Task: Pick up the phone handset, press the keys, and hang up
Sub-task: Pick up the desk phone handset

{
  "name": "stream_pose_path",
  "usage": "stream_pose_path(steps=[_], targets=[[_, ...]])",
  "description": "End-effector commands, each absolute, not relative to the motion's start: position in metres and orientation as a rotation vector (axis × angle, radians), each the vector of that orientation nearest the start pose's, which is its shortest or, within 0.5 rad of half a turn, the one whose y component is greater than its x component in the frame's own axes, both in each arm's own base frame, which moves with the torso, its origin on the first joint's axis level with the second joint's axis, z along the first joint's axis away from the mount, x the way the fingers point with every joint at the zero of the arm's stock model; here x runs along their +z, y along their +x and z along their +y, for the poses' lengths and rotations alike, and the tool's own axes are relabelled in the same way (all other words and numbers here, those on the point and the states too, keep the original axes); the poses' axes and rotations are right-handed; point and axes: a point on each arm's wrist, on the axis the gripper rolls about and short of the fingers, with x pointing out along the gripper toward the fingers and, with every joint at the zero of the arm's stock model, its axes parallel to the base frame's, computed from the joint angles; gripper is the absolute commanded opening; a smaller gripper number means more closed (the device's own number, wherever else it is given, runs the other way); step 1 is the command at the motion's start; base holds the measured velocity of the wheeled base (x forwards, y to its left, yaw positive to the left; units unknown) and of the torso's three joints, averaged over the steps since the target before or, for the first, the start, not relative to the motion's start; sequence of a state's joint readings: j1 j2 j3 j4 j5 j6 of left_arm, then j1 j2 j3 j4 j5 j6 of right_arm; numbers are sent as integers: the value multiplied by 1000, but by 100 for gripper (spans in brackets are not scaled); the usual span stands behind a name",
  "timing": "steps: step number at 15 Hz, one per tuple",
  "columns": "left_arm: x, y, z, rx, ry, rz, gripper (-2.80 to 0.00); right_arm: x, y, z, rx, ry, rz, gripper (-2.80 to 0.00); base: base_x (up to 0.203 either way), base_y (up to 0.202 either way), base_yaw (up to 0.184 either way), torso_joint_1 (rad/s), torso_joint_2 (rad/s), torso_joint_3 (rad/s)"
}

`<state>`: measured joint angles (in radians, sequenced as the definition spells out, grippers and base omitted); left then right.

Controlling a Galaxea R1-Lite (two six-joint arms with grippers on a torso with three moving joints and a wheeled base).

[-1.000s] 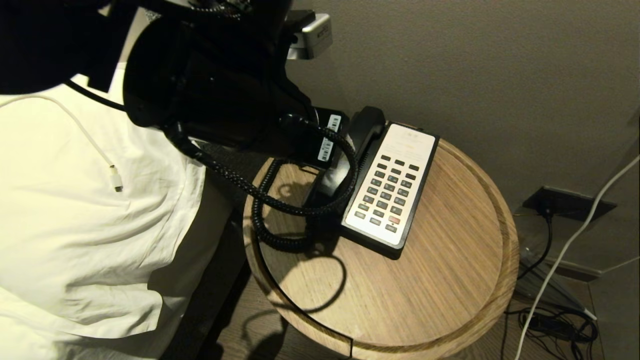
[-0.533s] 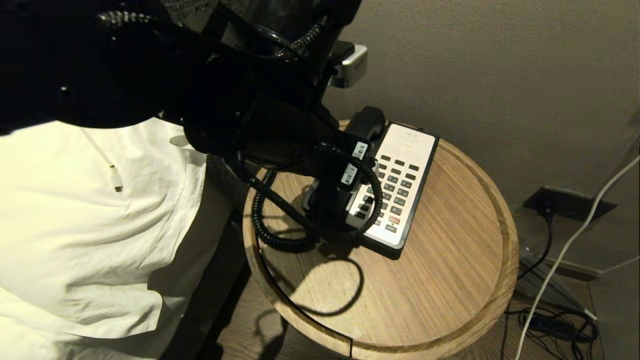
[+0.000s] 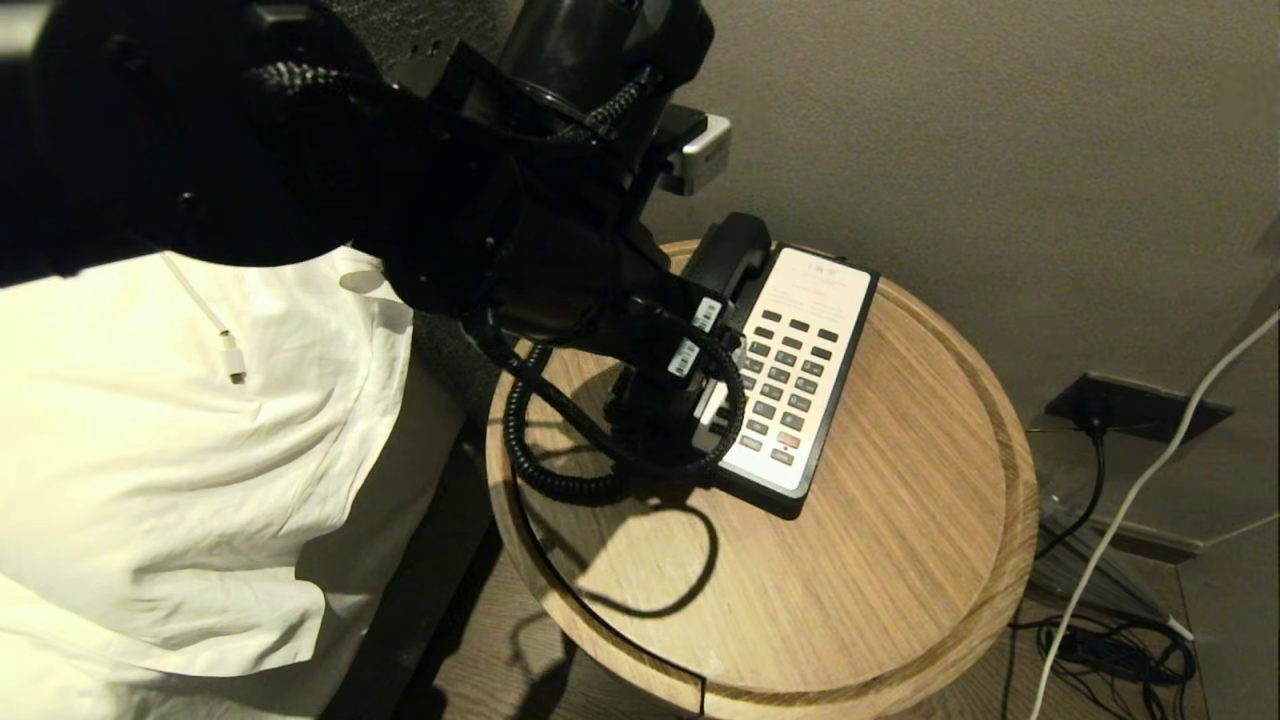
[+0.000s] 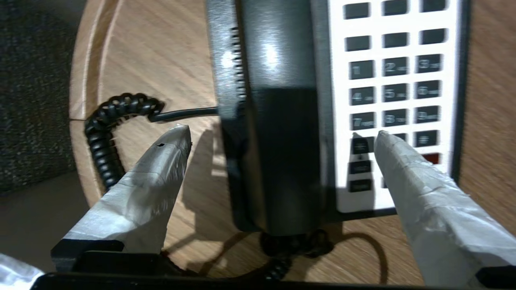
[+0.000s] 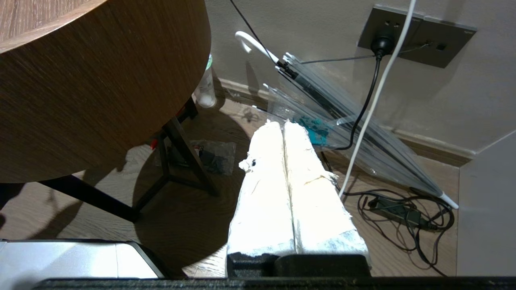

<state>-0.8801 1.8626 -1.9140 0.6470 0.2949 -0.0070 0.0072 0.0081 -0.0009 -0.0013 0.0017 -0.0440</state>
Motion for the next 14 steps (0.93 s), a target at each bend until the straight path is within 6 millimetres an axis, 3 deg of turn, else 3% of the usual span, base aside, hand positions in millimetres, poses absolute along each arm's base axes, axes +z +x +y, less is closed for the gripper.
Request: stream_pose_path(steps=[1,14], targets=[[315,226,-253,-545,325,507,0,76,-22,0,9,-44,5,-280,0,0,0,0,0,0],[301,247,-261,-522,332,510,0,76,-22,0,9,-45,6,-280,0,0,0,0,0,0]])
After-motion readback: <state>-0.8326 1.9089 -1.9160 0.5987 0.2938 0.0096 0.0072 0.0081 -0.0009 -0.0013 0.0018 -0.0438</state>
